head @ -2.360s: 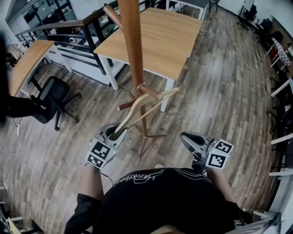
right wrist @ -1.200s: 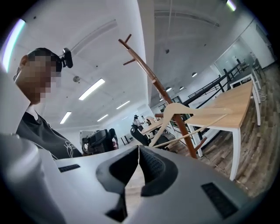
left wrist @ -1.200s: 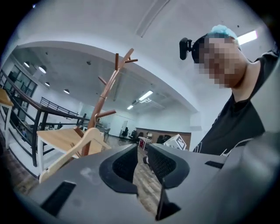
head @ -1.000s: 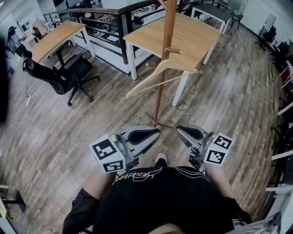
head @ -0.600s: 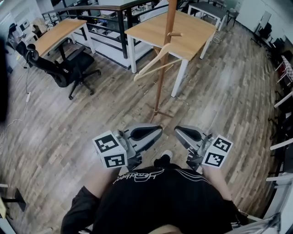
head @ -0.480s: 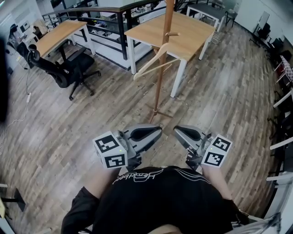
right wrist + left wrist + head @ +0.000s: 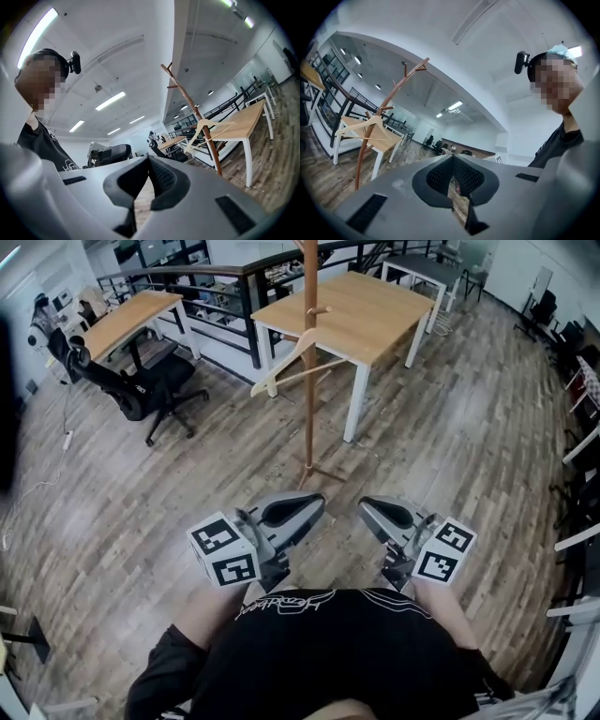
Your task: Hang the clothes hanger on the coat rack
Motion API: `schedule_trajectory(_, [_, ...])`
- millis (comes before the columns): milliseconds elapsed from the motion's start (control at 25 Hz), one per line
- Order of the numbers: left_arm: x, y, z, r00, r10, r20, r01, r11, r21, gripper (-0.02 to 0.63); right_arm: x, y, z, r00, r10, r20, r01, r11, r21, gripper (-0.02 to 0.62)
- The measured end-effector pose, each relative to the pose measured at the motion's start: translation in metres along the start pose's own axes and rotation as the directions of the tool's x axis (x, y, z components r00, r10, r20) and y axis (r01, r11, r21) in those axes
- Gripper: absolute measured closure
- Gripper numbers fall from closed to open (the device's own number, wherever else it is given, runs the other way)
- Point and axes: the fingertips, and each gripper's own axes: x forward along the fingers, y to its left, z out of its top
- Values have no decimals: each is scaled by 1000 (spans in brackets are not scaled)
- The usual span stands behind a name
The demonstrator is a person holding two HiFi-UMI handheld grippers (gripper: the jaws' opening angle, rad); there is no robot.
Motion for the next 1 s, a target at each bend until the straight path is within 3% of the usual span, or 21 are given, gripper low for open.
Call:
schedule_trajectory(280, [18,-28,-21,999,49,22,-49,999,10,598,-42,4,-5,1000,15,10,-15,1000,2,555])
schedule_trajectory(520, [21,-53,-17,997,34,70,-37,999,37,598,-59,20,3,999,49,19,-48,998,-45,555])
schedule_trajectory(1000, [26,-83,-23,998,7,64,-13,995,97,598,-75,34,3,996,85,33,-83,995,-62,555])
